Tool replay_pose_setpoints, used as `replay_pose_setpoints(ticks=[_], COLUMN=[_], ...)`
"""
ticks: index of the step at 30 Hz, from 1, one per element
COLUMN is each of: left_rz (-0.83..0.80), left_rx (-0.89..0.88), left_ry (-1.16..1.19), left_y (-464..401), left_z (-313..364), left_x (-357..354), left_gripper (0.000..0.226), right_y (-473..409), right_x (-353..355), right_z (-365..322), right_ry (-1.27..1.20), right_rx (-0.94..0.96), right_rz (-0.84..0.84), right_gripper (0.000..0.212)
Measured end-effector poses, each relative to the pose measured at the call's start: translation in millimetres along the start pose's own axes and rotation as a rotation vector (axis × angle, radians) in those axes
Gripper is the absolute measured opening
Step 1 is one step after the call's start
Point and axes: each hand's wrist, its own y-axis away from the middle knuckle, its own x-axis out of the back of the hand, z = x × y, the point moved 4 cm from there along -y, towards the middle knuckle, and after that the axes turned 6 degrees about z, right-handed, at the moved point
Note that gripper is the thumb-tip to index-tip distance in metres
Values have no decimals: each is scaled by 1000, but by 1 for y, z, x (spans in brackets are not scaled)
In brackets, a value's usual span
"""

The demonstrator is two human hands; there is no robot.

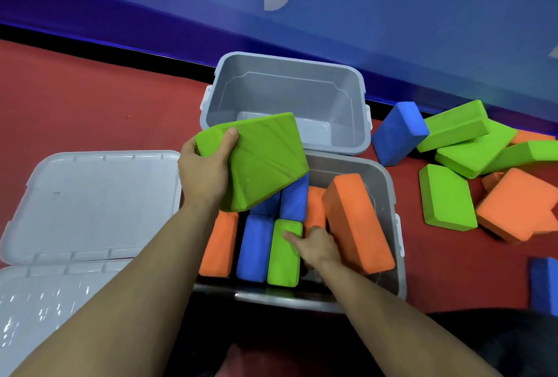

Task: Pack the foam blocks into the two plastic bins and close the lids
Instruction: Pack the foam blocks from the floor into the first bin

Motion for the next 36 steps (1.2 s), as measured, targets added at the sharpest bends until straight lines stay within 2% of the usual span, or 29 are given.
replay_pose_setpoints(ticks=[4, 5, 7, 8, 11, 14, 16, 19, 21, 25, 27, 29, 32, 34, 36], left_rz=[-28, -34, -44, -50, -83, -120, -130, -134, -112, -68, 7, 43, -235, -401, -587], left_rx=[-21, -21, -22, -20, -7, 15, 76, 175, 256, 417, 411, 298, 96, 124, 238], left_ry=[30, 29, 18, 11, -13, -55, -77, -132, -200, -366, -602, -729, -583, -468, -386], left_y=[1, 0, 1, 2, 4, 7, 7, 5, 3, -7, -5, 4, 21, 37, 59], left_z=[3, 3, 2, 2, -1, -8, -17, -32, -46, -71, -70, -55, -34, -30, -28], left_x=[-2, -3, -3, -3, -3, -4, -4, 0, 7, 23, 27, 22, -8, -26, -40], left_gripper=[71, 73, 78, 80, 81, 75, 74, 65, 78, 106, 99, 89, 88, 103, 111], right_y=[20, 24, 25, 23, 15, 15, 17, 17, 16, 23, 28, 33, 37, 38, 38], right_x=[69, 87, 115, 125, 131, 124, 121, 131, 139, 150, 152, 151, 145, 139, 134], right_z=[-6, -5, 4, 12, 43, 68, 77, 76, 70, 53, 44, 36, 20, 2, -20], right_ry=[52, 79, 167, 206, 224, 287, 260, 110, -16, -293, -393, -477, -770, -1007, -1201], right_rx=[343, 409, 427, 361, 84, -17, -19, 2, 6, 53, 91, 134, 176, 155, 99], right_rz=[428, 540, 667, 635, 299, 50, 22, 177, 256, 361, 377, 394, 324, 198, 42], right_gripper=[40, 39, 55, 70, 114, 134, 126, 94, 85, 83, 78, 74, 52, 42, 46])
